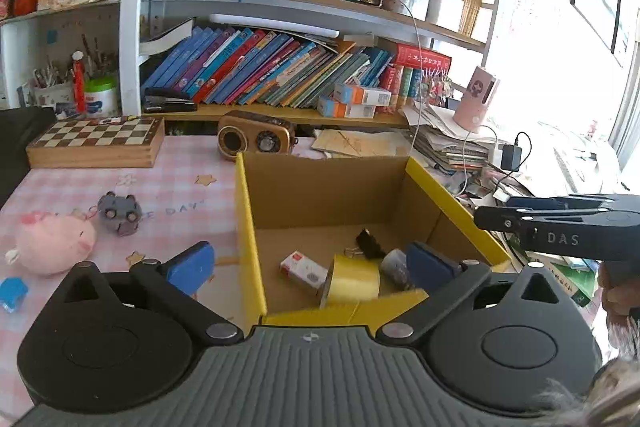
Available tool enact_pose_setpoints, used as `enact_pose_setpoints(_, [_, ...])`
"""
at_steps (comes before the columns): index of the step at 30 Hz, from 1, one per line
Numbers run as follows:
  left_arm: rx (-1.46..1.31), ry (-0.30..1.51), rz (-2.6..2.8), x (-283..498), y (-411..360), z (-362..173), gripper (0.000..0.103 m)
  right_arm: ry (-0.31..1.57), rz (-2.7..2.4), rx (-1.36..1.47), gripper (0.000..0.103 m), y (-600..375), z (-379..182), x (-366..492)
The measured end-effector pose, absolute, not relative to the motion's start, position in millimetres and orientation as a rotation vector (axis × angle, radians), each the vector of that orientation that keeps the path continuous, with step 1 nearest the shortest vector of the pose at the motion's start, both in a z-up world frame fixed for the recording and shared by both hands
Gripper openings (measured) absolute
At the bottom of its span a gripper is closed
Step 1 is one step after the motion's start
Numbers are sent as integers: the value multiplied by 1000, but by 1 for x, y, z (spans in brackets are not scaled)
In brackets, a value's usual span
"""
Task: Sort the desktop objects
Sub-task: 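Withdraw both tools from the box back over the table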
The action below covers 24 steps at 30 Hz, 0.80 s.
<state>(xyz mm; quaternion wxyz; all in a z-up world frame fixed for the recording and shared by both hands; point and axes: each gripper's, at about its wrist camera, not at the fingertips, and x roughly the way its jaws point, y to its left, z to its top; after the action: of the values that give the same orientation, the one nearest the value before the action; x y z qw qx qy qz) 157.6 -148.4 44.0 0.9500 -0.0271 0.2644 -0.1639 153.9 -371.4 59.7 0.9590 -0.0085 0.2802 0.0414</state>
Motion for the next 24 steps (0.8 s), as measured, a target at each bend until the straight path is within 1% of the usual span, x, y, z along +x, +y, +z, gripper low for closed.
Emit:
enact_pose_setpoints(1, [-55, 537, -330, 154, -147, 43, 103, 567, 73, -14, 56, -371, 59, 150])
enact_pose_setpoints(5, [-38, 534, -318, 139, -140, 39, 103, 580, 25, 4, 57, -366, 52, 133])
enact_pose_setpoints(6, [-32, 531, -315, 135, -138, 38, 103, 580, 13, 11, 61, -365, 50, 128])
enact_pose_setpoints(7, [-24, 526, -311, 130, -136, 36, 103, 577, 0, 16, 68, -363, 49, 123])
enact_pose_setpoints(11, [-5, 527, -305, 115, -128, 30, 103, 575, -30, 18, 74, -354, 43, 103])
enact_pose_setpoints(13, [3, 537, -306, 107, -123, 28, 103, 582, -42, 22, 83, -348, 40, 94])
enact_pose_setpoints(15, [7, 541, -306, 99, -116, 26, 103, 580, -56, 24, 88, -341, 37, 85])
enact_pose_setpoints(17, [8, 544, -301, 92, -108, 24, 103, 583, -62, 17, 89, -332, 34, 75])
enact_pose_setpoints(19, [16, 557, -286, 85, -101, 21, 103, 588, -70, 12, 94, -323, 31, 65])
enact_pose_setpoints(24, [48, 586, -256, 72, -84, 15, 103, 590, -65, 10, 100, -300, 23, 43])
